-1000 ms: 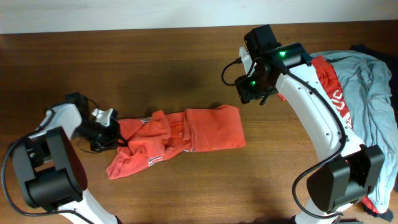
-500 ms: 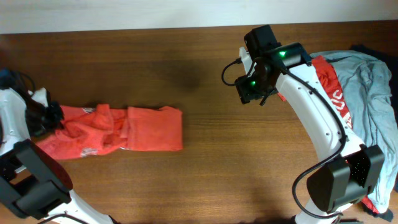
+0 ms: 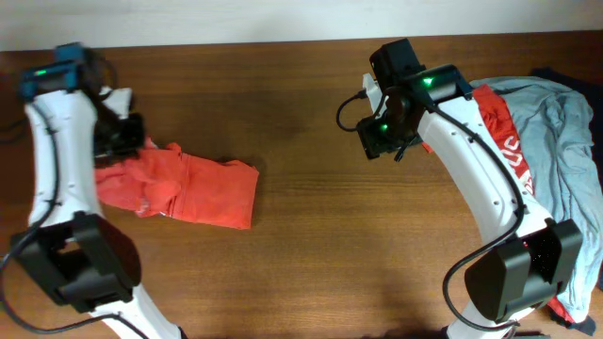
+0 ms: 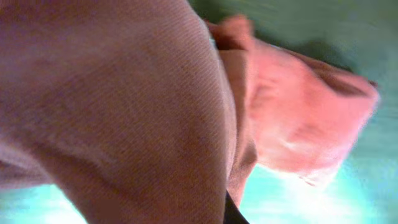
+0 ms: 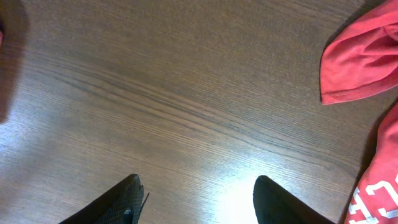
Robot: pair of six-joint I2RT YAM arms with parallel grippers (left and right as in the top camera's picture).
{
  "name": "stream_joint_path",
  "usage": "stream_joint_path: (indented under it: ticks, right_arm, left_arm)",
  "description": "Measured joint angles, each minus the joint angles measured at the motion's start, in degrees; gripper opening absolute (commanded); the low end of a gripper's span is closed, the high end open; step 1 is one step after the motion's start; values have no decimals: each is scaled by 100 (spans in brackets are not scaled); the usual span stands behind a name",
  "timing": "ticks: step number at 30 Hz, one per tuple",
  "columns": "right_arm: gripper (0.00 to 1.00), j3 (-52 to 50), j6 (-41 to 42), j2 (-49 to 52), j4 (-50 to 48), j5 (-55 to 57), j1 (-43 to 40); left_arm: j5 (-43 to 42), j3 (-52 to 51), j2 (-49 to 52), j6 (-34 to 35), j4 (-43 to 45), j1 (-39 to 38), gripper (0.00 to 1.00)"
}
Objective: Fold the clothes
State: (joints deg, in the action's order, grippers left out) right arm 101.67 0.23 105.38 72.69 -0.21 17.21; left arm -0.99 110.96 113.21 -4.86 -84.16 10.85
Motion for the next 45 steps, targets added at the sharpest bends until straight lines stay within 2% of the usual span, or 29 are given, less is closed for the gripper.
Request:
stream_joint_path:
  ticks: [9, 17, 25, 26, 29, 35, 41, 45]
  right_arm:
    - [62, 0, -2, 0, 61, 0, 0]
    - [62, 0, 0, 0, 85, 0, 0]
    - [62, 0, 0, 2, 109, 0, 0]
    - [62, 0, -2, 2, 114, 0, 0]
    - [62, 0, 0, 2, 125, 0, 0]
    - [63, 0, -4, 2, 127, 0, 0]
    - [63, 0, -37, 2, 127, -72, 0]
    - [63, 0, -328, 2, 127, -669, 7]
  left_arm:
    - [216, -280, 0, 0, -17, -1325, 5]
    - [258, -949, 0, 2, 133, -1843, 6]
    - [267, -1143, 0, 153, 352, -2221, 19]
    - [234, -1143, 0, 164, 374, -2277, 23]
    - [-70, -1143, 0, 155, 501, -2439, 42]
    - [-568, -1143, 0, -9, 555, -2664, 40]
    - [-350, -1143, 0, -26, 492, -2479, 37]
    - [-197, -1137, 0, 0, 629, -2103, 37]
